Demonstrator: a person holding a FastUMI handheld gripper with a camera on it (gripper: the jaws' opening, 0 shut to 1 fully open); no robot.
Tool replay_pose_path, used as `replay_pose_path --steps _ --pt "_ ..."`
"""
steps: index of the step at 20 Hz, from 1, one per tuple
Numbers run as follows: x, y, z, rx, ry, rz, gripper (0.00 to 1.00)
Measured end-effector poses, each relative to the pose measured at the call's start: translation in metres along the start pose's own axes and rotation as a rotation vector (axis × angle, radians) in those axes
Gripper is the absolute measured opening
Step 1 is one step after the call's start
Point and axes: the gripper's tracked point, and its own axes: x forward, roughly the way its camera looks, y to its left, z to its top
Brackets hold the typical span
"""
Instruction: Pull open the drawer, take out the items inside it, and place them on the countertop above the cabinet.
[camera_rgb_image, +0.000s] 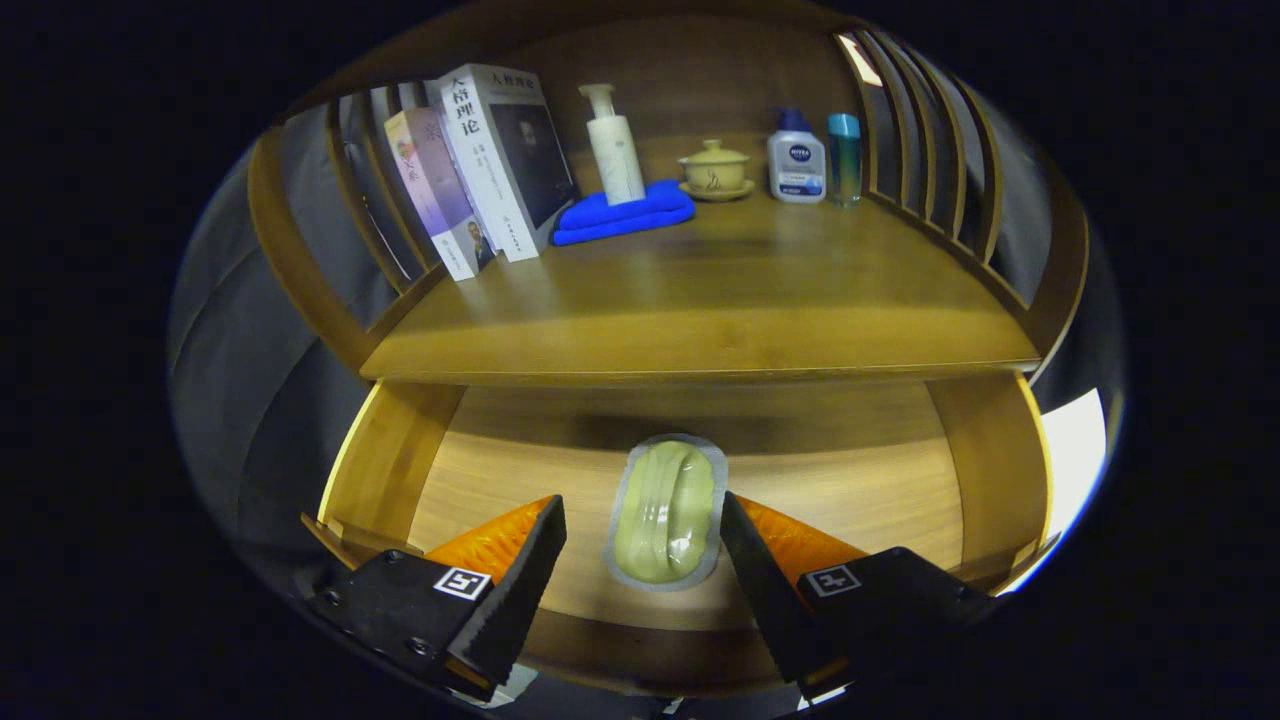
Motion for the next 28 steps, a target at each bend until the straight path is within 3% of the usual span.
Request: replay_pose_path --steps 5,11,15,17,18,28 --pt "0.023 -0.007 0.002 -0.029 0.059 -0.043 0.98" --pt "0.037 -0.014 -0.012 -0.03 0.129 -0.067 0.68" --pt "0.04 -0.018 -0.015 0.032 0.132 -0.058 0.34" --pt "0.033 -0.022 -0.014 0.062 0.11 -0.057 0.37" --pt "0.035 -0.026 -0.015 0.066 0.095 -0.067 0.17" --pt "-0.032 -0.029 -0.004 0.076 -0.001 0.031 0.17"
